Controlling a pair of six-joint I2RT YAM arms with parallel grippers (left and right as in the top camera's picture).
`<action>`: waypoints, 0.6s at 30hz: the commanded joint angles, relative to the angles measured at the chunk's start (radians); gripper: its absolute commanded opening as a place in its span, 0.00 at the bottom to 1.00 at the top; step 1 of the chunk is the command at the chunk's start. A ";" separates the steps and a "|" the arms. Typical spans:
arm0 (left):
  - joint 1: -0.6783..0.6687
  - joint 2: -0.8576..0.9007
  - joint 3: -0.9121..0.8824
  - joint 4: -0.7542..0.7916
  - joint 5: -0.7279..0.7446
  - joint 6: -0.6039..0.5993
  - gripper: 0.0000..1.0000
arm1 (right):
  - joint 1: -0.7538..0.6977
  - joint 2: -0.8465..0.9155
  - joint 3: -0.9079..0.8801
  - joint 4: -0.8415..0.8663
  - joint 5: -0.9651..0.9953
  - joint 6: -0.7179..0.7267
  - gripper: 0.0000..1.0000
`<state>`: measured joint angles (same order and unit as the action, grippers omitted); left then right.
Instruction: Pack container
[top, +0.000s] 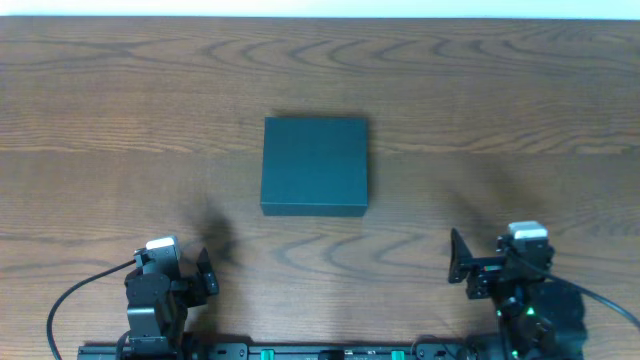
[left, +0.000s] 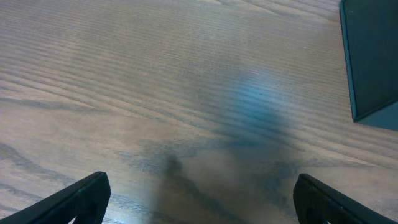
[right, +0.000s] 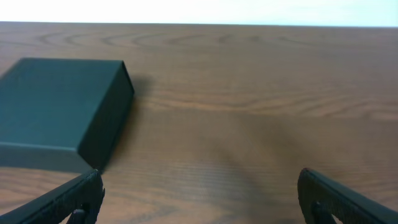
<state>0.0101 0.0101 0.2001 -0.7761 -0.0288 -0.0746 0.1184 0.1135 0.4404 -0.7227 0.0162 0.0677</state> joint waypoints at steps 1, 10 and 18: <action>-0.004 -0.006 -0.022 -0.024 0.003 -0.004 0.95 | 0.003 -0.082 -0.105 0.036 0.013 0.055 0.99; -0.004 -0.006 -0.022 -0.024 0.003 -0.004 0.95 | 0.000 -0.108 -0.291 0.143 0.002 0.171 0.99; -0.004 -0.006 -0.022 -0.024 0.003 -0.004 0.95 | 0.000 -0.108 -0.290 0.144 0.002 0.171 0.99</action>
<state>0.0101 0.0101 0.2001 -0.7761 -0.0292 -0.0750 0.1184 0.0128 0.1596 -0.5785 0.0158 0.2211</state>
